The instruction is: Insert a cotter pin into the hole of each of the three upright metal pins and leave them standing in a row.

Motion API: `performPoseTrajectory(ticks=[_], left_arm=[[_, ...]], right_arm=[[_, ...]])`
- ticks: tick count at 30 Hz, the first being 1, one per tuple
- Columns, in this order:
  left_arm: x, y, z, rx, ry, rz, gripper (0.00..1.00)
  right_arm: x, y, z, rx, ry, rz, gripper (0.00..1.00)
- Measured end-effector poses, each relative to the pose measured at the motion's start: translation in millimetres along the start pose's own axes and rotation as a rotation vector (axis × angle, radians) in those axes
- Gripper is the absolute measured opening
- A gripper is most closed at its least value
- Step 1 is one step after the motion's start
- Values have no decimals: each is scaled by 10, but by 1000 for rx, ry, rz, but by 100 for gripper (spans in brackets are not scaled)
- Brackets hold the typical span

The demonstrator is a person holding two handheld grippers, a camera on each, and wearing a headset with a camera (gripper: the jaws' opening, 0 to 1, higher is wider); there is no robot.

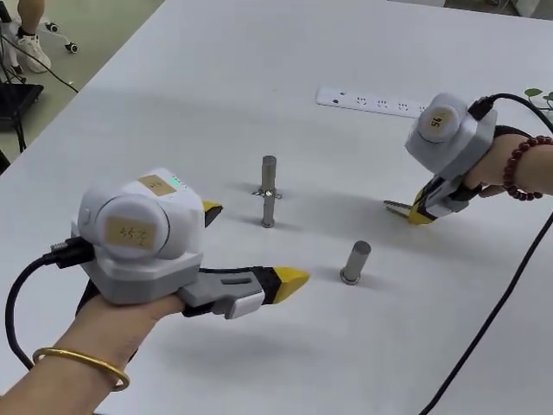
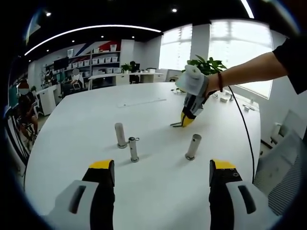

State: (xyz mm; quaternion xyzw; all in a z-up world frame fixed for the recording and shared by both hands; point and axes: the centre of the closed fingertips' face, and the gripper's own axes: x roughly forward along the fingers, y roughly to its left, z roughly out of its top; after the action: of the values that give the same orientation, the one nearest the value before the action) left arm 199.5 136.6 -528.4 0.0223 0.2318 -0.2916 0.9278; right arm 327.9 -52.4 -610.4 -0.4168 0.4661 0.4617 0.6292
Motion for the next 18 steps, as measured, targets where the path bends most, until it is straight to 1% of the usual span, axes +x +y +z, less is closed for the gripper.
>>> performPoseTrajectory(ticks=[7, 8, 10, 14, 16, 18], left_arm=[[9, -1, -26, 6, 12, 0, 80], [11, -2, -30, 5, 13, 1, 80], [16, -10, -33, 5, 15, -1, 80], [31, -23, -57, -2, 25, -3, 79], [29, -27, -52, -2, 22, -2, 78], [26, -35, -44, -16, 17, -4, 77]], right_arm=[[-40, 32, 3, -15, -10, -10, 0], [-52, 46, 11, -21, -16, -11, 0], [-59, 26, 36, -38, -33, -19, 0], [-110, 72, 97, -67, -59, -23, 0], [-133, 93, 136, -88, -76, -31, 0], [-137, 107, 168, -104, -88, -32, 0]])
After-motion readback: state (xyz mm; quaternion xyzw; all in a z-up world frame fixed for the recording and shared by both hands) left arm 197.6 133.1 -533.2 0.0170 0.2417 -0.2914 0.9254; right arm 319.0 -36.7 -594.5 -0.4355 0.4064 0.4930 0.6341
